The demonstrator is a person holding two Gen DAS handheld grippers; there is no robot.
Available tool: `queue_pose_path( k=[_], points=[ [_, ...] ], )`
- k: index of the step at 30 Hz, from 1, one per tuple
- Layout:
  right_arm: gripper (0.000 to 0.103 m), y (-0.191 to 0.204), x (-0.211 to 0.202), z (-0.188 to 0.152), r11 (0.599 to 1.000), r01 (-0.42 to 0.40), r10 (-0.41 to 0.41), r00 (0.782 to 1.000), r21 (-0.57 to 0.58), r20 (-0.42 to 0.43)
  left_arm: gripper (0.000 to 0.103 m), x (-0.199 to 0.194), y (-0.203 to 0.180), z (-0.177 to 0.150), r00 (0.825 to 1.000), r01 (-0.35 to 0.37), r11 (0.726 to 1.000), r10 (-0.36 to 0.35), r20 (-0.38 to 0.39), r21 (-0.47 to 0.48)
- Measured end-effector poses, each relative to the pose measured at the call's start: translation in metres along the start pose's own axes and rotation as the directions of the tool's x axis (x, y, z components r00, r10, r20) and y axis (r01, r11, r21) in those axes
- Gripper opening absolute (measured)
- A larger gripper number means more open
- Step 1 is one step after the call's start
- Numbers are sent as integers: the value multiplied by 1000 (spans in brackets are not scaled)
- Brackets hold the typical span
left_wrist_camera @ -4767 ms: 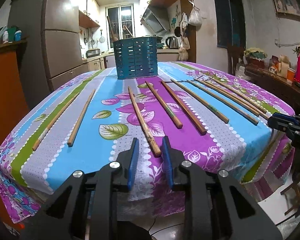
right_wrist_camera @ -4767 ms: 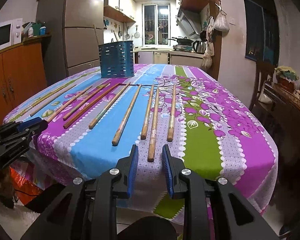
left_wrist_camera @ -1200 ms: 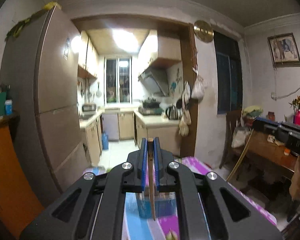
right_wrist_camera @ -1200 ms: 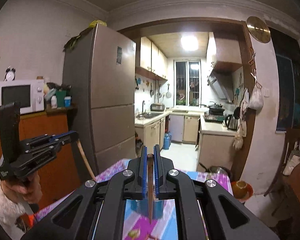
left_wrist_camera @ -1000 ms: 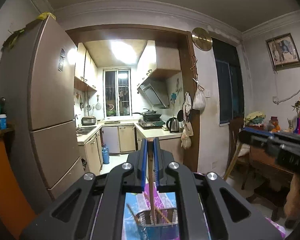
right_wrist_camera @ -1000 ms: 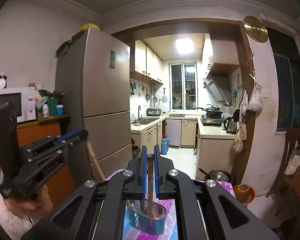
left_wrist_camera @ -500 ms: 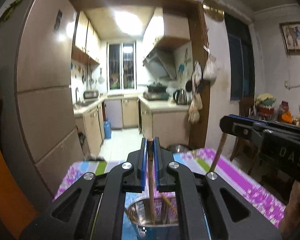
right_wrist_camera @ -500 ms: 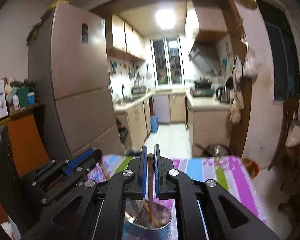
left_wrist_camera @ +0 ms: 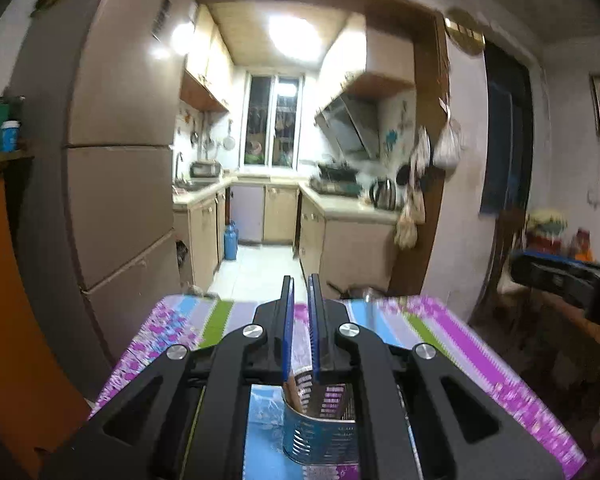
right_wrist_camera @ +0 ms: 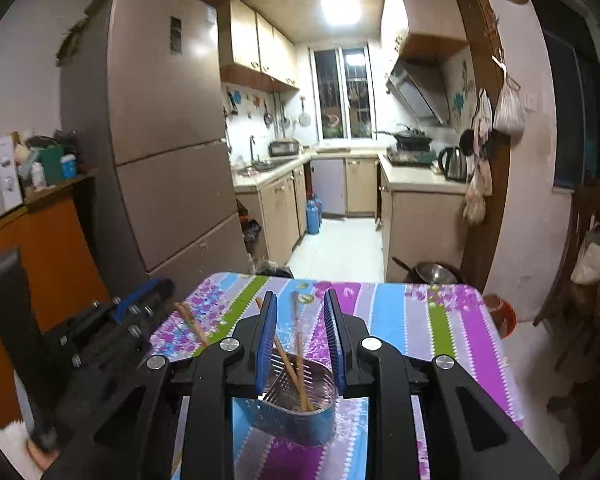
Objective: Organize utensils
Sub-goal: 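Drop the chopsticks into the holder, opening the right tool then the left, then move both tools back toward the remaining chopsticks on the table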
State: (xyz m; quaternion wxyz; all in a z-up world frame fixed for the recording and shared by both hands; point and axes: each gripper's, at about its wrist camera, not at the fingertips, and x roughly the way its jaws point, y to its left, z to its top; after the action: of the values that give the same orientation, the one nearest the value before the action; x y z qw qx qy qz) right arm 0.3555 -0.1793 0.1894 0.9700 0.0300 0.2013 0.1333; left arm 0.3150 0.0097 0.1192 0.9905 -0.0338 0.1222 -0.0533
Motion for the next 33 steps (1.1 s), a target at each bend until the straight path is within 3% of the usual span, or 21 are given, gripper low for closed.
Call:
queue_pose_path(
  k=[4,7,11,16,20,25,33],
  points=[
    [26,-18,-70,-4,999,1,1,999,-39,53,7,-51,11,19,997,-7,1000,8,82,-22],
    [26,-34,-121,-16,998,19,-14,997,-64,82,26,-94,12,26,990,-27,1000,28,138,-9],
    [36,-55,-189,-51,991,71,-59,992,-118,108,37,-153,7,22,982,28,999,-32,188,27],
    [36,-66,-251,-108,967,127,-106,989,-222,105,46,-208,-18,-2,976,82,986,-108,189,142],
    [36,-72,-282,-162,952,151,-134,988,-266,80,47,-233,-43,-35,976,120,968,-156,154,220],
    [36,-77,-293,-221,954,160,-160,987,-254,22,47,-235,-77,-91,977,190,934,-211,39,301],
    [35,-53,-266,-307,985,60,-76,993,-160,-91,46,-218,-100,-209,969,226,912,-175,-174,342]
  ],
)
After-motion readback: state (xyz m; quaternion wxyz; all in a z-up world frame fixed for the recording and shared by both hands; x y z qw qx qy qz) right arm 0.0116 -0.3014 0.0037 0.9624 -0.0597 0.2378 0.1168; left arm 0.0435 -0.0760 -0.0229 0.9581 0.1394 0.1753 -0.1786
